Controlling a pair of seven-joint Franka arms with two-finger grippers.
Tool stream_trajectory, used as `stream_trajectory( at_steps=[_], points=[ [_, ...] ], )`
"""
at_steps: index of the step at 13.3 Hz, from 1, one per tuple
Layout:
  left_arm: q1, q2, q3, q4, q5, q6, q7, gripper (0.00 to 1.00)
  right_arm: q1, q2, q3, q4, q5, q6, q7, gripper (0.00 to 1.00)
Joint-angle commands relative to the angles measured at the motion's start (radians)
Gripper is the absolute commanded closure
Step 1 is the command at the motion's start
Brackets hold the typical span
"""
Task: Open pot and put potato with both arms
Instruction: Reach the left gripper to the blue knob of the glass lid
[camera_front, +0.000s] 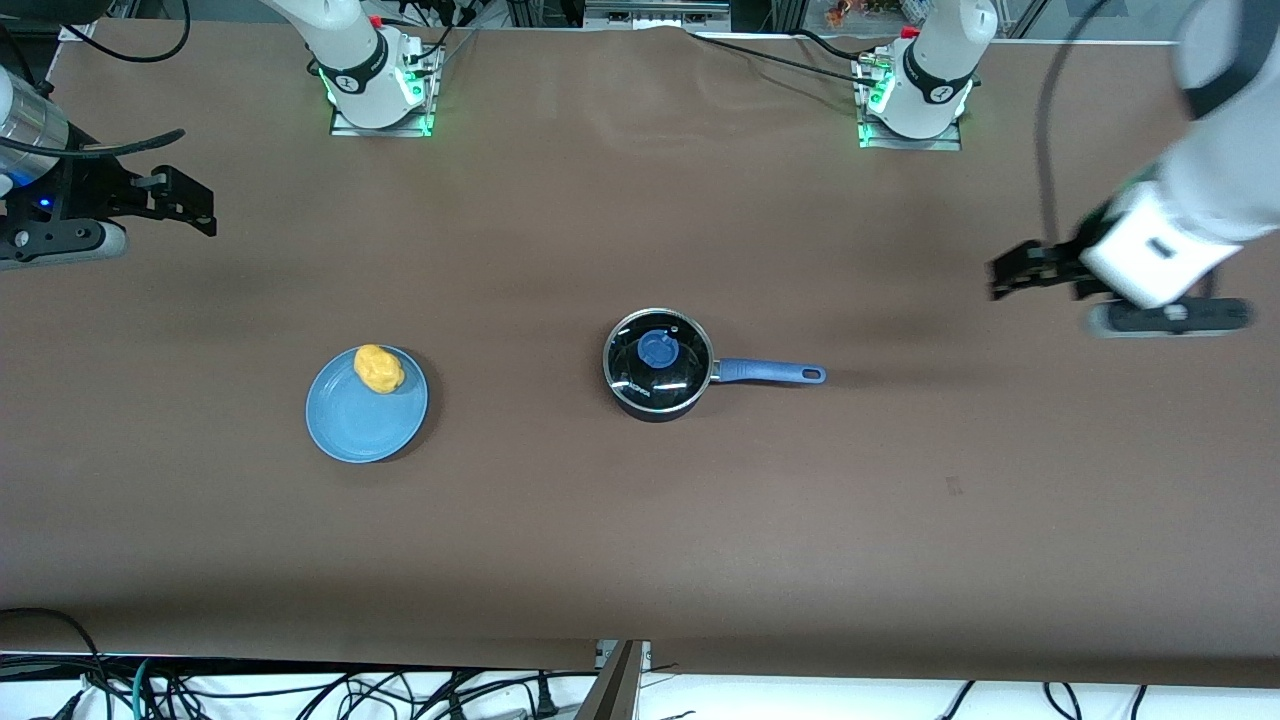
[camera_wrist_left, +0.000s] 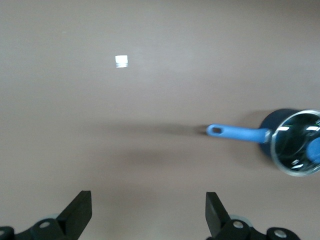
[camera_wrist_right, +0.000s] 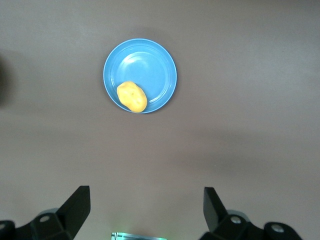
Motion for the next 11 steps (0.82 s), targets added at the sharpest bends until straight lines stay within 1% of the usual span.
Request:
stream_trajectory(
  at_steps=[1,3,5,7,8,10,11],
  points=[
    [-0.047,0.08,-0.07,-0.015,-0.002,0.117,-0.194,0.0,-0.006,0.005,0.005,0.018,-0.002,-0.008,-0.001,0.0],
    [-0.133,0.155,-0.073,-0.014,0.001,0.212,-0.32,0.0,-0.006,0.005,0.005,0.018,0.003,-0.008,-0.003,0.0],
    [-0.199,0.235,-0.073,-0.006,0.003,0.322,-0.342,0.0,-0.006,0.005,0.005,0.018,0.003,-0.008,-0.003,0.0],
    [-0.251,0.292,-0.073,-0.006,0.009,0.405,-0.382,0.0,-0.006,0.005,0.005,0.018,0.003,-0.008,-0.003,0.0],
    [-0.284,0.318,-0.073,-0.005,0.039,0.436,-0.4,0.0,-0.006,0.005,0.005,0.018,0.003,-0.008,-0.003,0.0],
    [-0.342,0.374,-0.075,0.003,0.102,0.446,-0.481,0.0,-0.006,0.005,0.005,0.018,0.003,-0.008,-0.003,0.0],
    [-0.37,0.408,-0.075,0.026,0.115,0.467,-0.515,0.0,-0.006,0.005,0.005,0.018,0.003,-0.008,-0.003,0.0]
  ],
)
